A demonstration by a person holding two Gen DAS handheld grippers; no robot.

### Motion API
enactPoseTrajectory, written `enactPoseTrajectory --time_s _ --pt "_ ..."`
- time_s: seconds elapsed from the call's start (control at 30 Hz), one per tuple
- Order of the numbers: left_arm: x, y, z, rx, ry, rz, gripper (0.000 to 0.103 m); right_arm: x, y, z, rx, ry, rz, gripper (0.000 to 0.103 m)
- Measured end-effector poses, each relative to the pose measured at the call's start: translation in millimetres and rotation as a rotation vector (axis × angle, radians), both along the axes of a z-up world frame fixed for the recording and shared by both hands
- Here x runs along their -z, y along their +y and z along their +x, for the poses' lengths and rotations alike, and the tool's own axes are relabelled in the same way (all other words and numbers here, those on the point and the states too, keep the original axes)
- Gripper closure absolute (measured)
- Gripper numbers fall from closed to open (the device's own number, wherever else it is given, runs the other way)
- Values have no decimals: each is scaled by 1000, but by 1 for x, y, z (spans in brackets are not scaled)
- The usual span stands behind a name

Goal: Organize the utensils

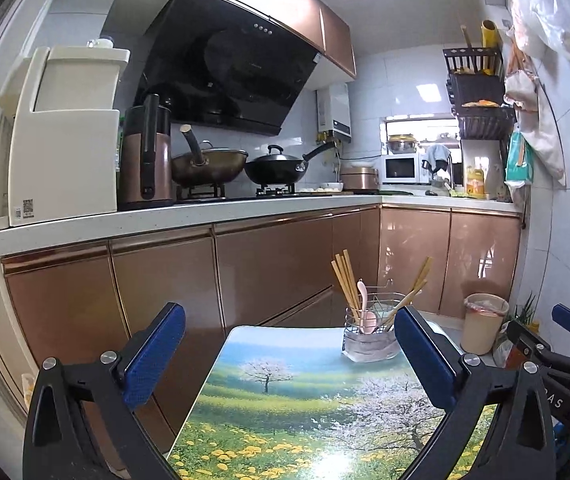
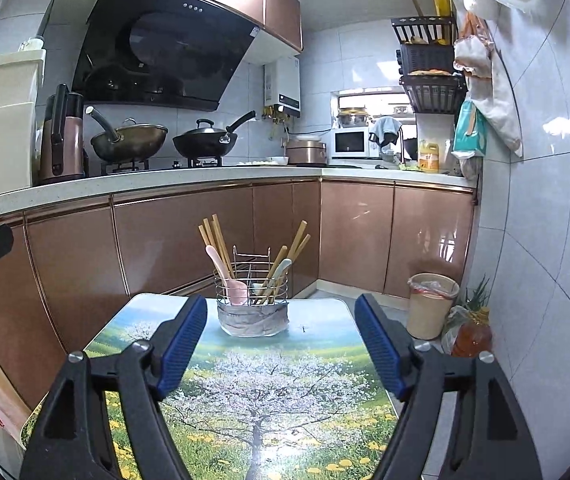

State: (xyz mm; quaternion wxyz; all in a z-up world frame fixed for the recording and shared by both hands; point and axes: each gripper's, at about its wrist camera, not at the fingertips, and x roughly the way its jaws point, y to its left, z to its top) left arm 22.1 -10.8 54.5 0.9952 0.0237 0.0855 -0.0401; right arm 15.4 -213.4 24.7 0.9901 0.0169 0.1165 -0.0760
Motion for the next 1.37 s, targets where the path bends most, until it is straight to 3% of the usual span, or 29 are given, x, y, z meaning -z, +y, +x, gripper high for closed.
enactPoseTrajectory --time_s 1.37 --pt "19 8 2 11 58 21 0 13 -5 -2 38 33 -13 27"
